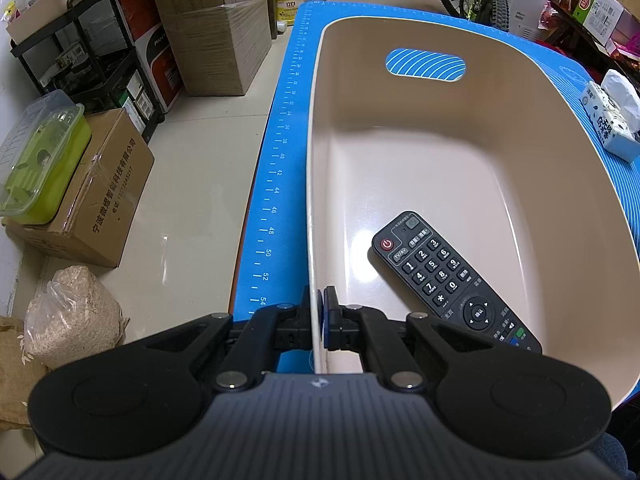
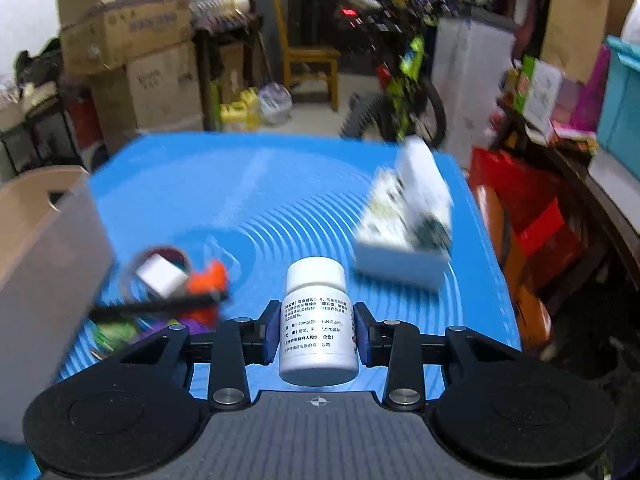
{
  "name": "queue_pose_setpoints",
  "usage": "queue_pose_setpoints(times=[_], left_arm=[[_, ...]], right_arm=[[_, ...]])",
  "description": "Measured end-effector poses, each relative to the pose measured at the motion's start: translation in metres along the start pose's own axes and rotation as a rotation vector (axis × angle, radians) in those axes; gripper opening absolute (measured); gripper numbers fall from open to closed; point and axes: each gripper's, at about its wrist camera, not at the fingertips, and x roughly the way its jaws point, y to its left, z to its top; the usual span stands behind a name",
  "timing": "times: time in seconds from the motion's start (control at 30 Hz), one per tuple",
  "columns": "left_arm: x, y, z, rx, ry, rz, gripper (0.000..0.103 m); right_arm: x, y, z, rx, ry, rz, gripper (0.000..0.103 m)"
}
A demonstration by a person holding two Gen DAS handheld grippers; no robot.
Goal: Organize rigid objects
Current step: 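Carry the pill bottle into the basket and release it with the right tool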
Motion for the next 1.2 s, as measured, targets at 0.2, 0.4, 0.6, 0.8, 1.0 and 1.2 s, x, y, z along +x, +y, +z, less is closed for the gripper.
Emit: queue_pose_setpoints(times=[0.2,0.4,0.6,0.8,1.0,1.2], left_arm=[[0.001,-0.002,0.000,-0.001,0.001,0.000,0.005],[0.002,-0.003,-0.001,0.000,0.001,0.003,0.005],[0.002,-0.001,-0.001,0.000,0.002,0.001,0.005],[0.002,-0.001,-0.001,0.000,0.003,0.002,0.005],[0.001,0.000,-0.001,0.002,0.003,0.002,0.005],[0.001,0.000,-0.002,0.001,0.003,0.002,0.005]], right_arm=[[-0.022,0.044,0.039,-0.054,-0.087,0.076,0.045],[-0.031,0.096,0.069,-0.079,-0.114,0.192,0.045],[-0.023,0.163,0.074,-0.159,-0.079,0.301,0.045],[-0.008,0.226,0.065,-0.223,-0.008,0.363,0.045],[0.011,0.261,0.047,-0.286,0.108,0.390,0.045],[0.028,0.289,0.027,-0.356,0.235,0.393,0.045]])
